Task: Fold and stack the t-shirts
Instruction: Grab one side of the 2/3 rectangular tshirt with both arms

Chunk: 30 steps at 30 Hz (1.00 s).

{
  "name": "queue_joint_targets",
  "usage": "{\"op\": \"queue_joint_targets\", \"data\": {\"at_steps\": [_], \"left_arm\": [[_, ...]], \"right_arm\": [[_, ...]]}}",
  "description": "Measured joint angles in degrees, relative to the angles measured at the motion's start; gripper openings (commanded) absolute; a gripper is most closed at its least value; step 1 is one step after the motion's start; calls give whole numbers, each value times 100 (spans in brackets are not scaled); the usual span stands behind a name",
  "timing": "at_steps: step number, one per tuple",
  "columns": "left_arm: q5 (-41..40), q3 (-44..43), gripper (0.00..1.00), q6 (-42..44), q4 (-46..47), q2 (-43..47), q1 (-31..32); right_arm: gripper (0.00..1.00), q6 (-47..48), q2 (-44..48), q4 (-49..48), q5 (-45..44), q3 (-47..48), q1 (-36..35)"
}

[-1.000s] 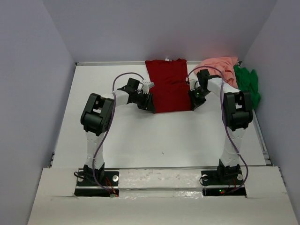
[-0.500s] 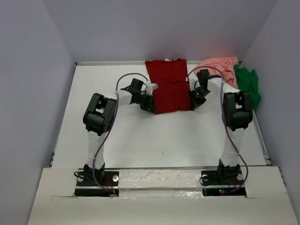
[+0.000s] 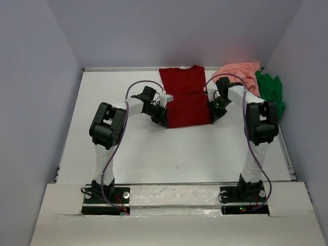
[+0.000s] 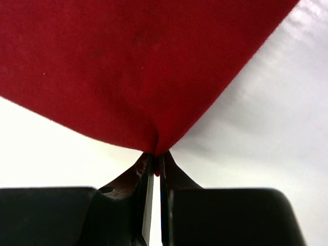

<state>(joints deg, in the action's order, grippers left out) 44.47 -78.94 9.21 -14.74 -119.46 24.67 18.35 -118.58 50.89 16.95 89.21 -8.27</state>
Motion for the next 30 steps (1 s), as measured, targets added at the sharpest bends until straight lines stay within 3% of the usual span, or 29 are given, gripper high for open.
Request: {"op": "queue_joint_targets", "data": {"at_steps": [12, 22, 30], "left_arm": [[413, 0, 0, 1668, -1456, 520, -149], [1320, 87, 0, 4214, -3731, 1182, -70], [1357, 507, 0, 5125, -4334, 1794, 79]], "right_arm": [[0, 197, 1248, 452, 24, -590, -7], [0, 345, 2166, 1049, 105, -1200, -26], [0, 518, 2767, 1565, 293, -1360, -118]]}}
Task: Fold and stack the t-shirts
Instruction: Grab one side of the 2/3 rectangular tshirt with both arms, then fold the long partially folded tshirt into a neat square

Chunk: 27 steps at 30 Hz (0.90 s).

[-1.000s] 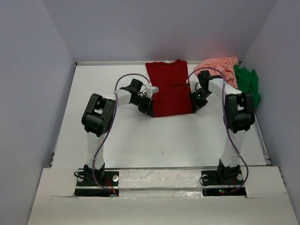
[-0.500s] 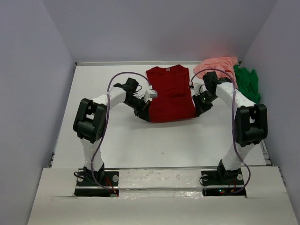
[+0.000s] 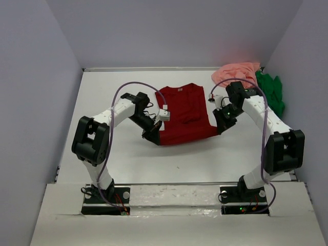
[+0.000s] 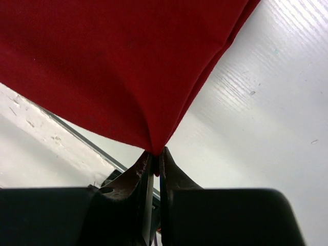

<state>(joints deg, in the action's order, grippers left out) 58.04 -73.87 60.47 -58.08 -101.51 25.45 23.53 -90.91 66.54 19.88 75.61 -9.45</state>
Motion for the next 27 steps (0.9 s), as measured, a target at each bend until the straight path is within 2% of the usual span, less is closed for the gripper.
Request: {"op": "queue_joint_targets", "data": {"at_steps": [10, 18, 27], "left_arm": [[-157, -387, 0, 144, -188, 164, 37], [-455, -1255, 0, 13, -299, 87, 35], [-625, -1762, 0, -138, -352, -387, 20]], "right_arm": [[0, 227, 28, 404, 52, 525, 0], [0, 389, -527, 490, -61, 1296, 0], [0, 461, -1093, 466, -184, 1987, 0]]}}
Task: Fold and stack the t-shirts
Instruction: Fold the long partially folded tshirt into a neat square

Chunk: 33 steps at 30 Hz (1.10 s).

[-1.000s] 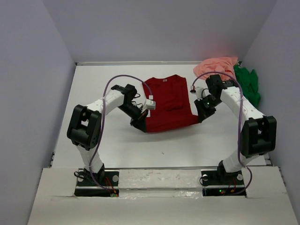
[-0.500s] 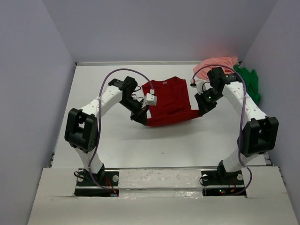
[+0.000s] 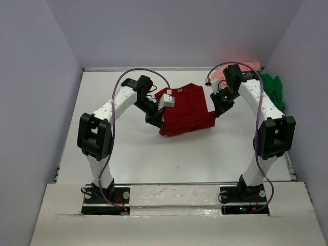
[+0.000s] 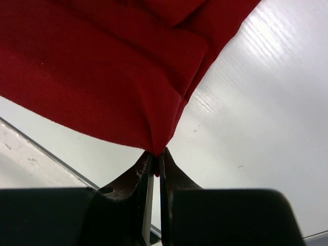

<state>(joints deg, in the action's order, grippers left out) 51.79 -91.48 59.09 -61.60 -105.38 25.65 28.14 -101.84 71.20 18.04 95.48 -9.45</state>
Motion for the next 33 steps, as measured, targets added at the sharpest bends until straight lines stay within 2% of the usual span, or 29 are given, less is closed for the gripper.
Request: {"op": "queue_joint_targets", "data": {"at_steps": [17, 27, 33], "left_arm": [[-96, -1449, 0, -339, -31, -741, -540], [-203, -1845, 0, -415, -24, -1270, -557], [-260, -1937, 0, -704, 308, -1554, -645]], "right_arm": [[0, -35, -1123, -396, 107, 1272, 2], [0, -138, -2369, -518, 210, 2601, 2], [0, -203, -2973, -616, 232, 3311, 0]]}}
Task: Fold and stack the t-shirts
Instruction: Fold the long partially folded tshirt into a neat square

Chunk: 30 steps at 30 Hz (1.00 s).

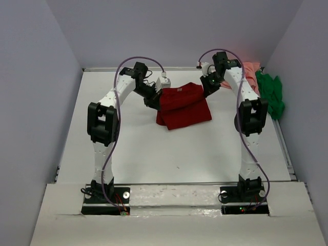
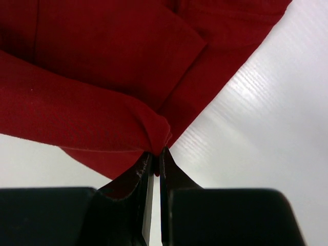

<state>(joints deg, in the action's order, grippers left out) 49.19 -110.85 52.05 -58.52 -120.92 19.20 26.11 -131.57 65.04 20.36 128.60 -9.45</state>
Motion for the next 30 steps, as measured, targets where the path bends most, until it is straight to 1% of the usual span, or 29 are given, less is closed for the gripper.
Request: {"op": "queue_joint_targets", "data": {"at_steps": [3, 9, 10, 11, 12, 13, 14, 15, 16, 17, 19, 20, 22, 24, 26, 28, 30], "left_arm": [[-24, -140, 0, -151, 179, -188, -96], [-120, -555, 0, -404, 538, -863, -326], [-166, -555, 7, -481, 640, -944, -358], [-232, -555, 17, -584, 761, -1025, -387], [-304, -555, 25, -697, 879, -1075, -400], [-374, -555, 32, -802, 1010, -1132, -422], [-457, -555, 36, -905, 1130, -1163, -426], [-599, -533, 44, -1069, 1329, -1172, -431], [-726, -472, 52, -1233, 1565, -1172, -431], [-839, -382, 66, -1419, 1829, -1152, -433], [-1126, -20, 75, -1851, 2570, -1032, -452], [-1274, 271, 83, -2096, 2942, -898, -461], [-1545, 730, 93, -2461, 3471, -629, -479], [-1843, 953, 98, -2723, 3797, -372, -494], [-2144, 1021, 99, -2898, 4061, -111, -509], [-2583, 1099, 99, -3014, 4334, 201, -527], [-3104, 1176, 99, -3064, 4481, 632, -546]], "right_arm": [[0, -9, -214, -87, 0, 179, 0], [0, 2, -667, -372, -2, 319, 0], [5, 2, -752, -426, -2, 358, 0], [22, 2, -802, -468, -2, 387, 0], [56, 4, -861, -522, 0, 417, 0], [71, 4, -905, -601, 2, 426, 0], [86, 4, -944, -713, 7, 435, 0], [99, 37, -955, -802, -28, 435, 0], [100, 9, -960, -920, -20, 435, 11], [100, -4, -960, -1091, -31, 435, 28], [100, -17, -960, -1322, -26, 463, 42], [100, -31, -960, -1443, -28, 483, 42], [100, -50, -960, -1552, -33, 522, 42], [100, -92, -949, -1692, -57, 557, 42], [100, -109, -885, -1814, -105, 509, 42], [100, -149, -647, -1967, -205, 170, 42], [100, -170, -201, -2083, -326, -348, 42]]}}
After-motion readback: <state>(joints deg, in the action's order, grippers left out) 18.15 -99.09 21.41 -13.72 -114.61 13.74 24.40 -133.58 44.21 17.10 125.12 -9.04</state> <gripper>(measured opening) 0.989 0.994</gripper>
